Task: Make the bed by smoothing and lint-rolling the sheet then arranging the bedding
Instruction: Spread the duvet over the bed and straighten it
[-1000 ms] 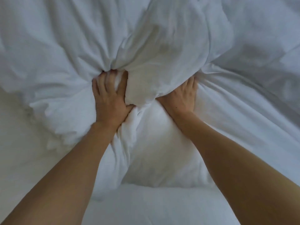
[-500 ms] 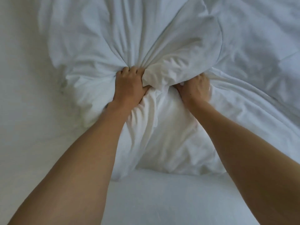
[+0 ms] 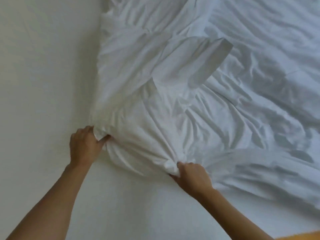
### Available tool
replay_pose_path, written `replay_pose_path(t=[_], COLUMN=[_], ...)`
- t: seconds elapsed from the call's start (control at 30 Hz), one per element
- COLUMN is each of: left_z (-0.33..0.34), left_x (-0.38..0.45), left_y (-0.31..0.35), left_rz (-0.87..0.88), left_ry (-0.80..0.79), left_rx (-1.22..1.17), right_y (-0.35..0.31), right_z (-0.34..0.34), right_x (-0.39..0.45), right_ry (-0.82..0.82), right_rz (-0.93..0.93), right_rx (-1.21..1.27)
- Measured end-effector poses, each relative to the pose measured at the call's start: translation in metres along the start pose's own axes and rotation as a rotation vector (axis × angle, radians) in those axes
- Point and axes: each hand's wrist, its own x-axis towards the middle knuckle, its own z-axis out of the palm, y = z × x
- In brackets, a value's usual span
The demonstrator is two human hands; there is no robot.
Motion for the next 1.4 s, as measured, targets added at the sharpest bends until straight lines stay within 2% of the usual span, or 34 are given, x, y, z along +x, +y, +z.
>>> replay_pose_path(t=[0.03, 0.1, 0.13, 0.2, 0.23, 0.27, 0.3, 0.33, 0.37, 0.4, 0.43, 0.47, 0.5, 0.53, 0.57, 0.67, 0.77, 0.83, 0.97, 1.07, 1.17, 1.27, 1.3, 1.4], left_z=[0.004, 0.006, 0.005, -0.004, -0.009, -0.013, -0.016, -0.015, -0.013, -0.008, 0.000, 0.012, 0.026, 0.043, 0.060, 0.094, 0.103, 0.098, 0.102, 0.098, 0.088, 0.079, 0.078, 0.072], left_x=[-0.016, -0.041, -0.051, -0.066, -0.072, -0.077, -0.082, -0.088, -0.095, -0.103, -0.112, -0.120, -0.128, -0.134, -0.138, -0.143, -0.140, -0.136, -0.141, -0.157, -0.182, -0.215, -0.226, -0.246], left_y=[-0.002, -0.004, -0.004, 0.008, 0.020, 0.037, 0.056, 0.077, 0.100, 0.122, 0.143, 0.160, 0.173, 0.180, 0.183, 0.183, 0.187, 0.185, 0.159, 0.126, 0.065, -0.032, -0.068, -0.149], left_rz=[0.001, -0.009, -0.029, -0.089, -0.094, -0.057, 0.020, 0.130, 0.242, 0.332, 0.380, 0.392, 0.373, 0.342, 0.312, 0.295, 0.329, 0.317, 0.317, 0.331, 0.345, 0.324, 0.277, 0.118], left_ry=[-0.037, -0.086, -0.091, 0.000, 0.070, 0.125, 0.145, 0.135, 0.094, 0.017, -0.086, -0.195, -0.284, -0.338, -0.357, -0.275, -0.177, -0.131, -0.096, -0.021, -0.030, -0.082, -0.102, -0.189], left_rx=[0.034, -0.017, -0.086, -0.254, -0.316, -0.357, -0.381, -0.381, -0.358, -0.322, -0.272, -0.201, -0.106, 0.013, 0.144, 0.449, 0.483, 0.429, 0.110, -0.043, -0.106, -0.109, -0.145, -0.326], right_y=[-0.009, -0.019, -0.028, -0.039, -0.045, -0.042, -0.029, -0.026, -0.018, -0.025, -0.027, -0.027, -0.019, -0.010, -0.004, 0.006, 0.006, 0.003, -0.006, -0.026, -0.049, -0.092, -0.109, -0.162], right_z=[0.012, 0.049, 0.070, 0.095, 0.116, 0.147, 0.155, 0.157, 0.159, 0.155, 0.144, 0.152, 0.155, 0.158, 0.162, 0.170, 0.173, 0.182, 0.218, 0.221, 0.203, 0.160, 0.145, 0.116], right_x=[-0.027, -0.070, -0.082, -0.103, -0.114, -0.119, -0.134, -0.128, -0.140, -0.137, -0.141, -0.130, -0.138, -0.144, -0.144, -0.150, -0.143, -0.138, -0.159, -0.185, -0.175, -0.132, -0.109, -0.038], right_ry=[-0.057, -0.292, -0.491, -0.796, -0.703, -0.807, -0.766, -0.731, -0.530, -0.378, -0.258, -0.198, -0.018, 0.082, 0.256, 0.342, 0.367, 0.372, 0.271, 0.332, 0.413, 0.713, 0.766, 0.675], right_rz=[-0.013, -0.043, -0.016, 0.137, 0.095, 0.129, 0.186, 0.300, 0.309, 0.271, 0.030, -0.050, -0.101, -0.026, 0.007, 0.180, 0.278, 0.335, 0.655, 0.732, 0.804, 0.729, 0.695, 0.711], right_rx=[0.006, 0.094, 0.106, 0.152, 0.161, 0.234, 0.305, 0.168, 0.157, 0.157, 0.234, 0.186, 0.268, 0.343, 0.360, 0.566, 0.588, 0.506, 0.457, 0.403, 0.372, 0.603, 0.724, 1.259])
